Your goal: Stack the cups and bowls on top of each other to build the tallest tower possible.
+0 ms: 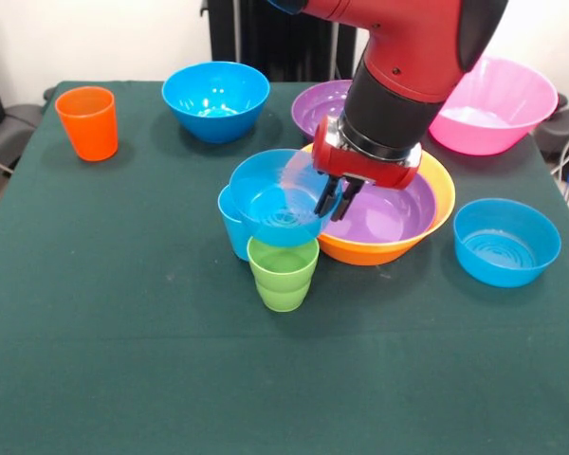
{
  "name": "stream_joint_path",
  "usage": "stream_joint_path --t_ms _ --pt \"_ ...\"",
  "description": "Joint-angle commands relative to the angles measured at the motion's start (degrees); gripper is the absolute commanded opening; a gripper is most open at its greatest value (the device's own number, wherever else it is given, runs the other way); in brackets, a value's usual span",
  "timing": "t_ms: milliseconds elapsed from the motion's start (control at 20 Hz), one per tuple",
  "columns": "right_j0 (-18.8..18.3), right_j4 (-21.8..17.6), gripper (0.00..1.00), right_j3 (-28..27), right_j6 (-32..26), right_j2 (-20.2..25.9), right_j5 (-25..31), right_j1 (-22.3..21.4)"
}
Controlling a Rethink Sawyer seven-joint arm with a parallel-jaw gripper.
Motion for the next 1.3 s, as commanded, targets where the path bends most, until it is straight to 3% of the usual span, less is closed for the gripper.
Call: stream_joint_path --t_ms 50,150,200,900,1300 --pt "0.5 -2.5 0.0 -1.9 -4.4 6.2 2.6 1.4" --pt "0.5 -2.4 0.0 -2.0 -4.5 6.2 3.0 1.4" --pt "0.5 -2.4 1.0 -2.0 -4.5 6.3 3.0 1.3" --pt "0.6 -2.0 1.0 -3.0 -4.8 6.2 5.6 1.6" --pt "0.9 -1.9 1.0 -2.1 -5.1 6.0 7.4 -0.3"
